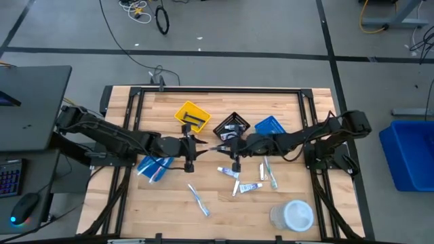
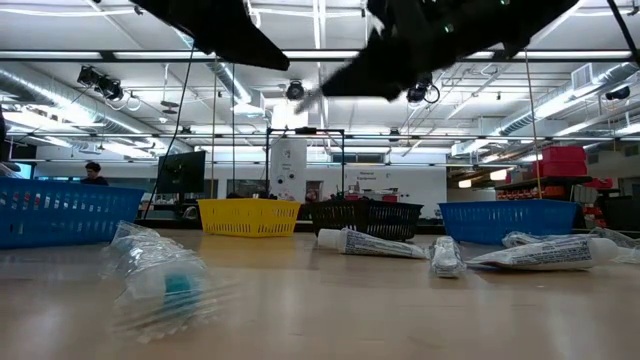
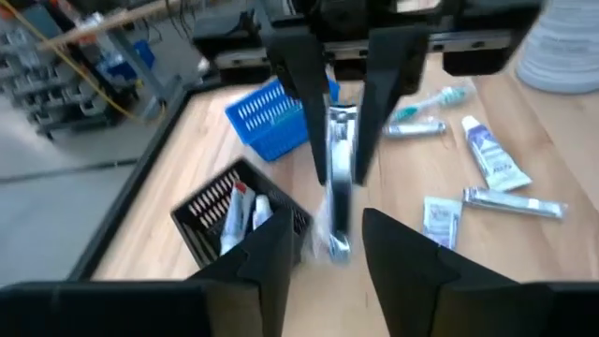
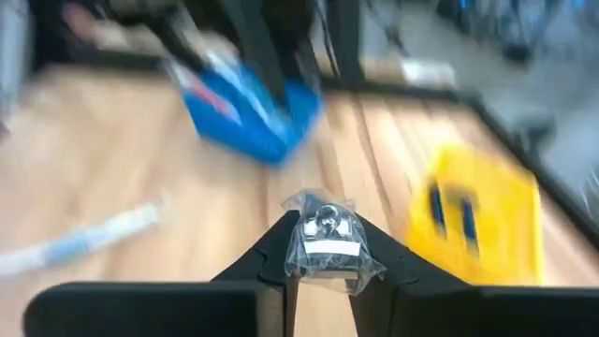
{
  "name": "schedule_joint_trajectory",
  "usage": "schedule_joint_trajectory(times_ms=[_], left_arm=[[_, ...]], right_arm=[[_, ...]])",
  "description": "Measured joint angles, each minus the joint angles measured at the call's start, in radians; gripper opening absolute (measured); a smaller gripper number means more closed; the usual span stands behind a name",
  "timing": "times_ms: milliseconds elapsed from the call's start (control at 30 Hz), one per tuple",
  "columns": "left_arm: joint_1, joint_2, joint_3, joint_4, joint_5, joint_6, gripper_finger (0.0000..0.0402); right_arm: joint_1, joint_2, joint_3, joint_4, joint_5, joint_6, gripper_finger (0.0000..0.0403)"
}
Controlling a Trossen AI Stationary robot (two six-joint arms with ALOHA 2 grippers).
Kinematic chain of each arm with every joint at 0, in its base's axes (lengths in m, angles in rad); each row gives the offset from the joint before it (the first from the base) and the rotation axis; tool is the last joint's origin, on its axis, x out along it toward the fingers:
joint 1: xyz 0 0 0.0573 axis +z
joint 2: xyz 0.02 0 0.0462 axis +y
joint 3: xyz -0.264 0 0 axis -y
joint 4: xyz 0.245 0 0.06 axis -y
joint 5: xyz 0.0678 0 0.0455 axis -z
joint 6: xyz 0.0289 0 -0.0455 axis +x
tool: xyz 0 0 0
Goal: Pick & Place Travel size toiletries
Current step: Put the silver nail cutter into the right blue bin
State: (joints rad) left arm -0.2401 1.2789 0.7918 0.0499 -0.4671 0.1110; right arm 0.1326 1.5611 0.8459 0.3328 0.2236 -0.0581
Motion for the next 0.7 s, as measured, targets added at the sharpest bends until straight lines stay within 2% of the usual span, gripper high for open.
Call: schedule_joint_trajectory(times_ms=[200,467,700], left_arm=[[0.000,-0.001,-0.022,-0.038,0.004,-0.058,0.0152],[0.000,-0.001,-0.106,-0.039,0.046,-0.207,0.0153],[0.000,-0.001,-0.171,-0.031,0.089,-0.305,0.0153]], right_arm=[[0.020,-0.047,0.000,-0.277,0.212,0.144,0.0067],[0.033,-0.195,0.000,-0.632,0.498,0.382,0.0071],[0.030,-0.256,0.000,-1.030,0.559,0.748,0.0067]])
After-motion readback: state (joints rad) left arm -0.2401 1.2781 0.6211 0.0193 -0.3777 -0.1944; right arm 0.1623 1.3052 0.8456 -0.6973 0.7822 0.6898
